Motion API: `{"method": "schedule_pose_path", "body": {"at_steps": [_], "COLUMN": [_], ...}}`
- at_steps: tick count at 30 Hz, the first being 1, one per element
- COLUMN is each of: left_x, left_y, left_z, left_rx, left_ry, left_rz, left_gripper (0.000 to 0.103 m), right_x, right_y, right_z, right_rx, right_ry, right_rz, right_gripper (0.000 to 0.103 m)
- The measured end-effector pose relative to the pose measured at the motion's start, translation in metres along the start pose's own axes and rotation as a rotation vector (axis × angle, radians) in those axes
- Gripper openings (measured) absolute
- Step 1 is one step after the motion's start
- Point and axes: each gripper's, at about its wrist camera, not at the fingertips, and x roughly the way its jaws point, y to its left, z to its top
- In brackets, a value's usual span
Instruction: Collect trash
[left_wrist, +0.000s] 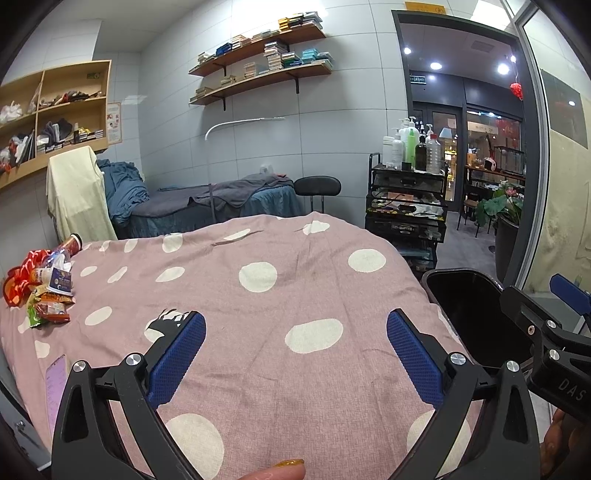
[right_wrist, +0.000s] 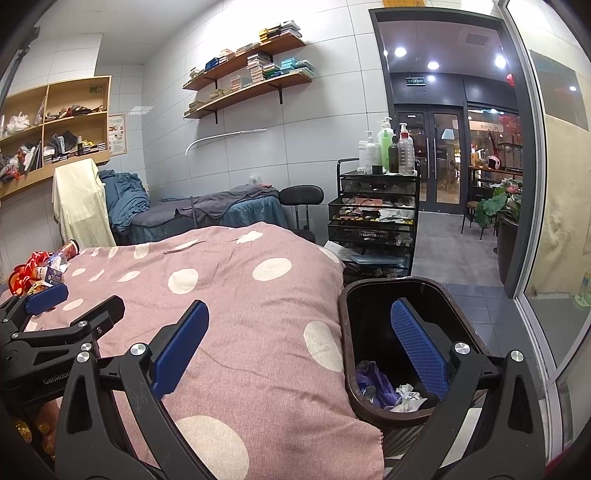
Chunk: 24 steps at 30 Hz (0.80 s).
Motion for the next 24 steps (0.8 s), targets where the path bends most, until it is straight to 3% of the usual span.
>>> {"method": "schedule_pose_path", "body": {"at_steps": [24], "left_x": [-0.0013], "left_y": [-0.0007], "left_z": [-0.0014], "left_rx": [0.000], "left_ry": [-0.001], "left_rz": [-0.001], "left_gripper": [0.098], "right_x": [-0.0012], "right_y": [0.0016], "right_z": [-0.0011], "right_rx": [0.002], "right_ry": [-0.001], "right_rz": [0.000], "right_gripper": [0.097]}}
